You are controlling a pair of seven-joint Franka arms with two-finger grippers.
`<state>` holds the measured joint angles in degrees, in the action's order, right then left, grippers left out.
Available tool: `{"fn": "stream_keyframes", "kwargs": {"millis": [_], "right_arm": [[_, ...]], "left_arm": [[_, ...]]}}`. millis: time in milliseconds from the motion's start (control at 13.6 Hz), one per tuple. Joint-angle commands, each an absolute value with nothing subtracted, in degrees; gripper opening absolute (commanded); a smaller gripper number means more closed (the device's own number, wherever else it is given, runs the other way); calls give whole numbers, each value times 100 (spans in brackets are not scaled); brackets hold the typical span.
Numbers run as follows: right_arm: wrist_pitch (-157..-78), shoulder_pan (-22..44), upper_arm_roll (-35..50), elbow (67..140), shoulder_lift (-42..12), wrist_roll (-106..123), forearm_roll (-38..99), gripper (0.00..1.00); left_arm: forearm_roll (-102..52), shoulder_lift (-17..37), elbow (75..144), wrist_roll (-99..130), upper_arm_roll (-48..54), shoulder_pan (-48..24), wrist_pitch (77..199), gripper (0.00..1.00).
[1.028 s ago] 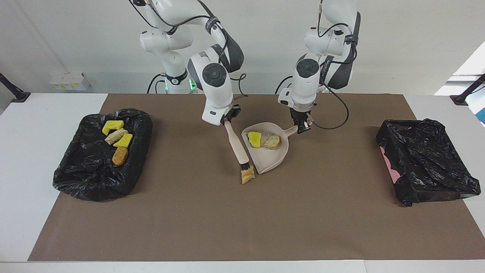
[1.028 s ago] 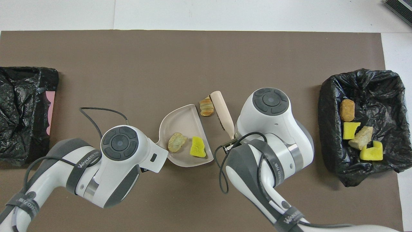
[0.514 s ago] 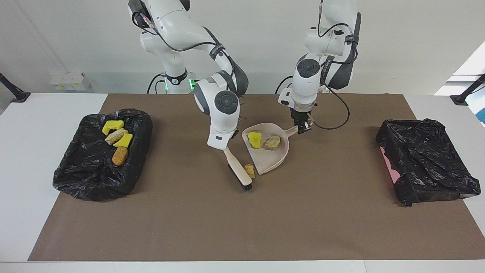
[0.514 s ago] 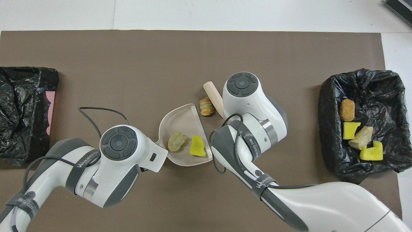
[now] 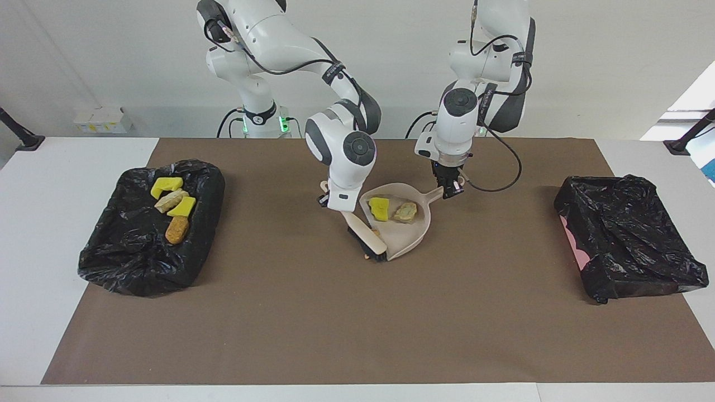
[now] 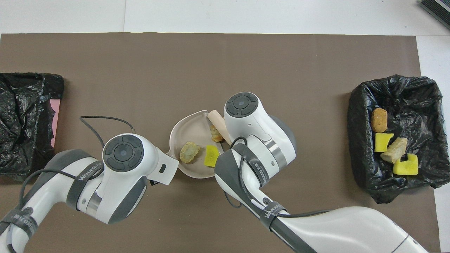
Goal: Sweep and dump trash in bin
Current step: 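Brush the remaining bread chunk into the dustpan with the right gripper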
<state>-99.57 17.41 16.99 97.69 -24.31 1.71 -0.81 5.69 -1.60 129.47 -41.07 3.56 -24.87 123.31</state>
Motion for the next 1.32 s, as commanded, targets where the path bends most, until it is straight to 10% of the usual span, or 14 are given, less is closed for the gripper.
{"fn": "stream_keyframes", "kwargs": {"millis": [0, 1248], "right_arm": [[-10054, 1714, 1767, 10011, -2206, 378, 902, 0], [-9948, 1703, 1749, 10327, -1406, -2176, 853, 0]], "left_arm": [[686, -290, 13122, -3973, 369, -2408, 12542, 0], [694, -228, 12586, -4849, 360, -1557, 12367, 0]]}}
